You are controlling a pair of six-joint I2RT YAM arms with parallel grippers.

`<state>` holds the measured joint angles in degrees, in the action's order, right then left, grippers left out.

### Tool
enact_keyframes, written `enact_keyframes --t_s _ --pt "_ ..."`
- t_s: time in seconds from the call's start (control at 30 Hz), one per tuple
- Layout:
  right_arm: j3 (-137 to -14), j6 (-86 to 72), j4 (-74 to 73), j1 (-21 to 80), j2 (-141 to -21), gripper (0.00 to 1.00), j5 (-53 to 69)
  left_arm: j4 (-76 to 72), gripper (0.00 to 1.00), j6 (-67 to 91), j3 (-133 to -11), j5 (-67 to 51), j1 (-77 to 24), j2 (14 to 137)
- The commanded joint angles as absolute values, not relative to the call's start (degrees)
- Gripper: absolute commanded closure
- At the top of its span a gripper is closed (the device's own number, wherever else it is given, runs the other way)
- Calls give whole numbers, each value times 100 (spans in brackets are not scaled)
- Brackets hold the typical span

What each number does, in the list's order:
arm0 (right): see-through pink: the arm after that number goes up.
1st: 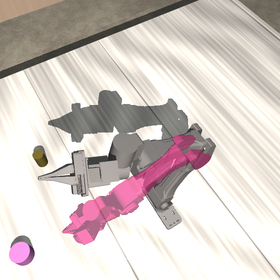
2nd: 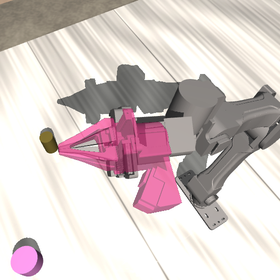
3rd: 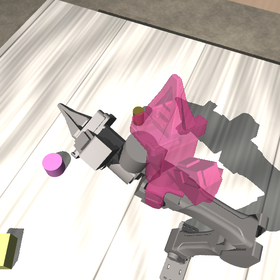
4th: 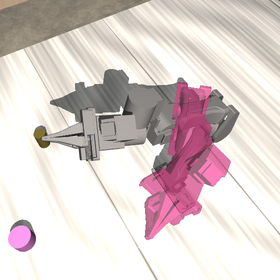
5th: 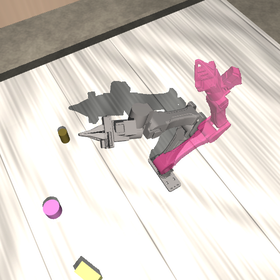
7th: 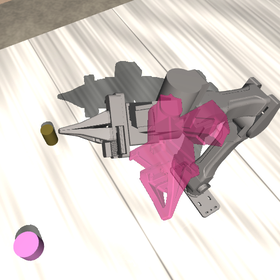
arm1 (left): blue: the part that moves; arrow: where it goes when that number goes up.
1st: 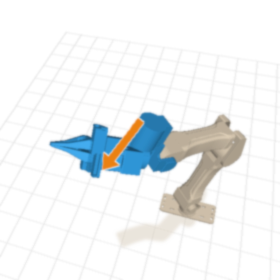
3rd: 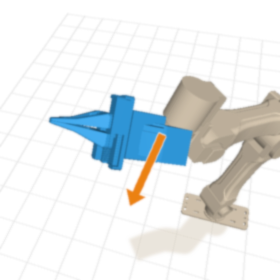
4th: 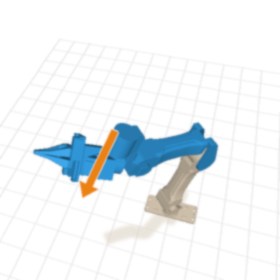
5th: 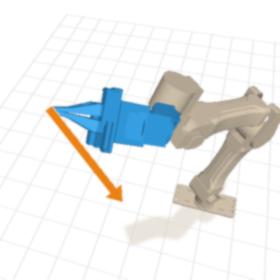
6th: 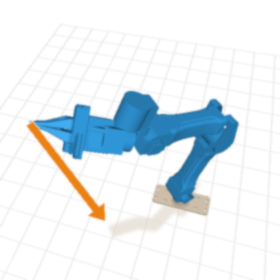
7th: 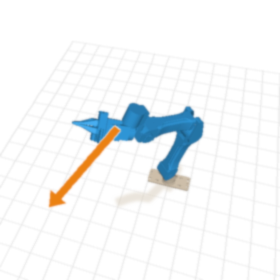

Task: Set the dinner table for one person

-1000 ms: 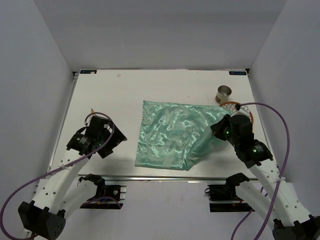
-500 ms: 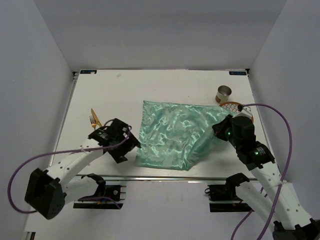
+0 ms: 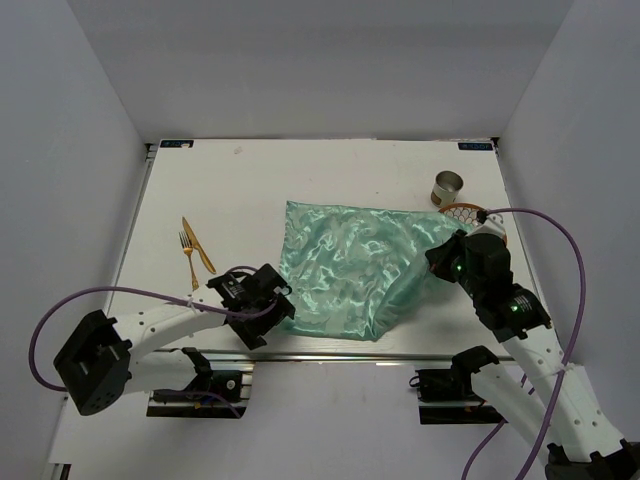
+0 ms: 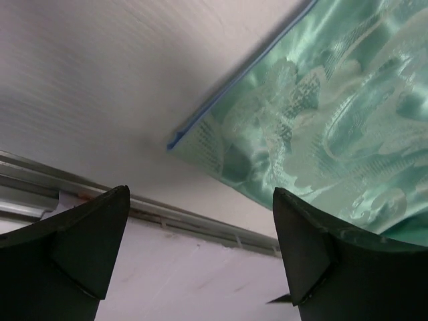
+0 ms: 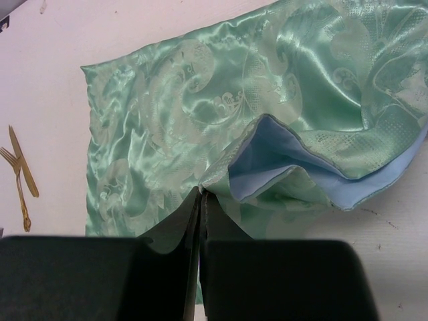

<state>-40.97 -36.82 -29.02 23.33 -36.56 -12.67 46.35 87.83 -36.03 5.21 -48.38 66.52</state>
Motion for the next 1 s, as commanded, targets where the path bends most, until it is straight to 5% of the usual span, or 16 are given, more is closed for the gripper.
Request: enact_keyframes --t_s 0.0,0.2,0.6,0.7,0.73,0.83,0.97 --pt "-4078 -3577 -2742 2329 -3560 100 -1187 4605 3 9184 -3770 1054 -4957 6627" --pt "-3938 -3560 -2690 2329 -3454 100 -1081 4641 20 9325 -3780 1450 -4957 6715" --pt "-4026 -3498 -2681 2329 -3445 100 -1064 4342 23 9369 -3718 1344 -4957 7469" --pt "-4017 -3507 -2689 2329 -3428 100 -1063 4307 44 9404 -3683 1345 -4957 7620" --pt "-4017 -3489 -2707 2329 -3428 100 -1081 4298 61 9430 -3674 1362 -4957 7638" --pt "-4061 -3489 -2768 2329 -3393 100 -1081 4333 70 9457 -3630 1432 -4957 7603" --pt "-4061 -3498 -2795 2329 -3340 100 -1028 4420 100 9466 -3638 1547 -4957 7506"
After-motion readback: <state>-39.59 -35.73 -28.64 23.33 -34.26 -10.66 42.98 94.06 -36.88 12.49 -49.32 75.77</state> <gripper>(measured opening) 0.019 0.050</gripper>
